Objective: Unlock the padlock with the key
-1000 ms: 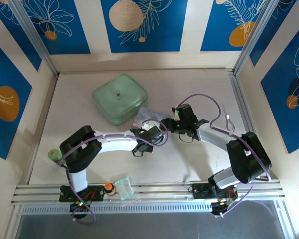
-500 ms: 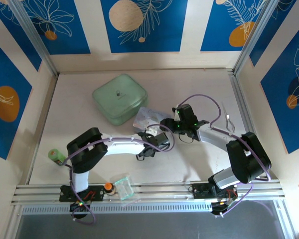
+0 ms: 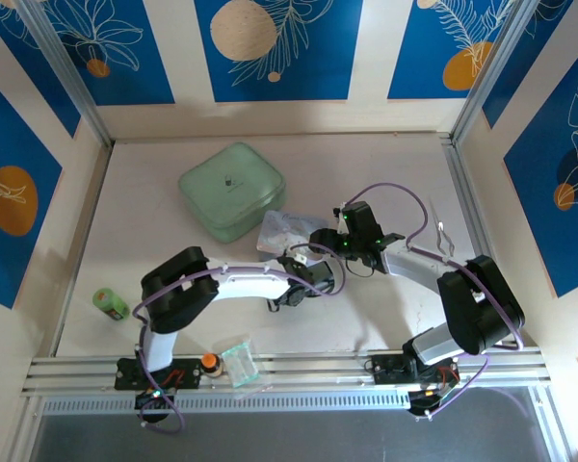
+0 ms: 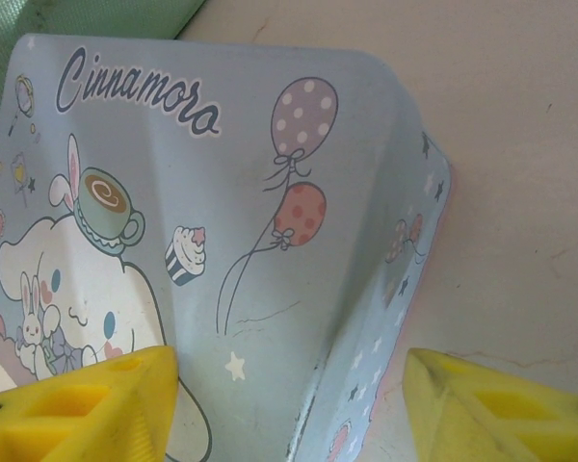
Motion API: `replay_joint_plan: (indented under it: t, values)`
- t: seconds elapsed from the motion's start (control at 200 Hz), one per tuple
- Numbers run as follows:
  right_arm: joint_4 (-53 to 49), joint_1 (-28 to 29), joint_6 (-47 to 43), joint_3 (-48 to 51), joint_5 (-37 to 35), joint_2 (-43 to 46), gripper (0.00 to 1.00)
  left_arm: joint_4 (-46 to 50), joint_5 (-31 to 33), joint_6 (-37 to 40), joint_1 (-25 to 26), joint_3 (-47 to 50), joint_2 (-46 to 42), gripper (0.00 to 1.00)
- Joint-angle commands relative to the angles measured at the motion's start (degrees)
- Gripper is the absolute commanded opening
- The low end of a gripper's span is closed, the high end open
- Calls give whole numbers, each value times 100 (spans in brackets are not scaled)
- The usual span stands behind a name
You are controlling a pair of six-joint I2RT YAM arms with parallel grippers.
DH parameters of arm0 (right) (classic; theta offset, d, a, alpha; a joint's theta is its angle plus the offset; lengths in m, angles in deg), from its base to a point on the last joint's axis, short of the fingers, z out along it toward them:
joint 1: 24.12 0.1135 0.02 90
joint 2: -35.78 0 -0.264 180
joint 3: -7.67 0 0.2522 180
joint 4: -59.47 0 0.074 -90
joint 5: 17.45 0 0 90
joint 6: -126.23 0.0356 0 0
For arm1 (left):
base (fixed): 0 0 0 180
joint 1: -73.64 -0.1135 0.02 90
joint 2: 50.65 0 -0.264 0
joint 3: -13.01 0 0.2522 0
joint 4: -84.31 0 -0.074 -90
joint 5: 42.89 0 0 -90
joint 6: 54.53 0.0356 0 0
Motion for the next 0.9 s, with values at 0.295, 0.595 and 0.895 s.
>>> replay_joint_plan:
  t: [0.295,0.595,0.895]
  values:
    - [-227,12,97,193,-49,-186,62,994,390,-161,495,-374,448,26]
    - [-212,31,129,211,-76,-218,62,1016,276,-222,629,-447,219,23]
    - [-216,31,115,182,-76,-239,62,1252,376,-204,656,-580,382,23]
